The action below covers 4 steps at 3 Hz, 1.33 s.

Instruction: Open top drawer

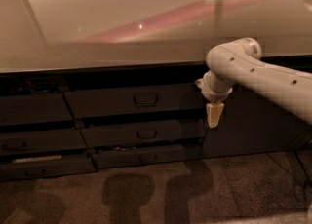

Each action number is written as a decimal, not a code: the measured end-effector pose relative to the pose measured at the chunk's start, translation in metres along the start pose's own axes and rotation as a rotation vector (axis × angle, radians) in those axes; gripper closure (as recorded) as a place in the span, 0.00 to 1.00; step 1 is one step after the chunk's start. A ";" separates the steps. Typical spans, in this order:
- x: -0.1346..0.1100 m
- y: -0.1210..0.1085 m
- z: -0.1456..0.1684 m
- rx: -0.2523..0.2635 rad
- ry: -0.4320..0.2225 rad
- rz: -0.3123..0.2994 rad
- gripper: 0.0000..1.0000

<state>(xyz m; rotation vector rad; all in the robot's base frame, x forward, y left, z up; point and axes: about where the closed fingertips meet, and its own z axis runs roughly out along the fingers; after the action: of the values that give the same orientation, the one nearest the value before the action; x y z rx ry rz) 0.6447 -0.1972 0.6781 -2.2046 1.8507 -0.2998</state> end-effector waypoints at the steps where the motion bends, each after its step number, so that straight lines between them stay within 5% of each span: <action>1: 0.010 -0.001 0.003 0.024 -0.201 0.036 0.00; 2: 0.009 0.001 0.001 0.033 -0.328 -0.034 0.00; 3: 0.008 0.000 0.001 0.045 -0.339 -0.107 0.00; 4: 0.008 0.000 0.001 0.045 -0.339 -0.107 0.00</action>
Offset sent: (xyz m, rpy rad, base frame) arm -0.0058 -0.0145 0.0083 0.3973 0.0067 0.3390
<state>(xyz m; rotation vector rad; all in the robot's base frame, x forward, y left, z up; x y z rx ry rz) 0.6461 -0.2053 0.6772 -2.1683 1.5364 0.0152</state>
